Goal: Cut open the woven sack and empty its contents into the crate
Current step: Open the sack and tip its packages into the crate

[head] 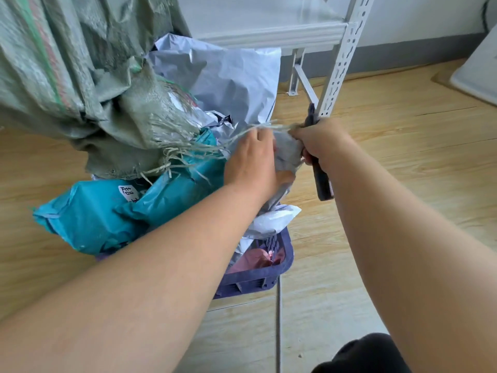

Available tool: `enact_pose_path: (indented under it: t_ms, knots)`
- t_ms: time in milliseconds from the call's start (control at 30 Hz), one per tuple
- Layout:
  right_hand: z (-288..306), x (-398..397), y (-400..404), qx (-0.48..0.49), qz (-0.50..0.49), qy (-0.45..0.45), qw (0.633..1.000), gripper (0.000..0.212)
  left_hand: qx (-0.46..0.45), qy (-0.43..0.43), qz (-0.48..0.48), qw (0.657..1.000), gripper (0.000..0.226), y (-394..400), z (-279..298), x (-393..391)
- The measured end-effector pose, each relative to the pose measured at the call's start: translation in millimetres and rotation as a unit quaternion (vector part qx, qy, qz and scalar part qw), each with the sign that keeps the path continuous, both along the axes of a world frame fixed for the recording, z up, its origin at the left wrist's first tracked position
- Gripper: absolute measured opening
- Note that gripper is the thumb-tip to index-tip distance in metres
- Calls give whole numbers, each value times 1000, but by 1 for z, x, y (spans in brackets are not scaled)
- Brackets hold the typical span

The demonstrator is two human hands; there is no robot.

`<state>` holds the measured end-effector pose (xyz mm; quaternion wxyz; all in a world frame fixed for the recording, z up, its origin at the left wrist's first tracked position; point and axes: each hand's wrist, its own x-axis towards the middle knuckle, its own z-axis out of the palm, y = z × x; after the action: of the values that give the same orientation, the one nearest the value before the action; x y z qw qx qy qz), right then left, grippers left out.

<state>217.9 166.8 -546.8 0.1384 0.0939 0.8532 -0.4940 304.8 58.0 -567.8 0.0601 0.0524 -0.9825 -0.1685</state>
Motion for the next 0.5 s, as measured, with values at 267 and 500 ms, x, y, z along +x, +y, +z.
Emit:
enact_pose_path:
  t_ms: [267, 500]
  knots:
    - [5, 3, 0, -91, -49, 57, 993, 15, -37, 4, -8, 999, 56, -4, -24, 26]
    - [33, 4, -29, -195, -62, 119, 972, 18, -193, -273, -99, 937, 29, -16, -48, 54]
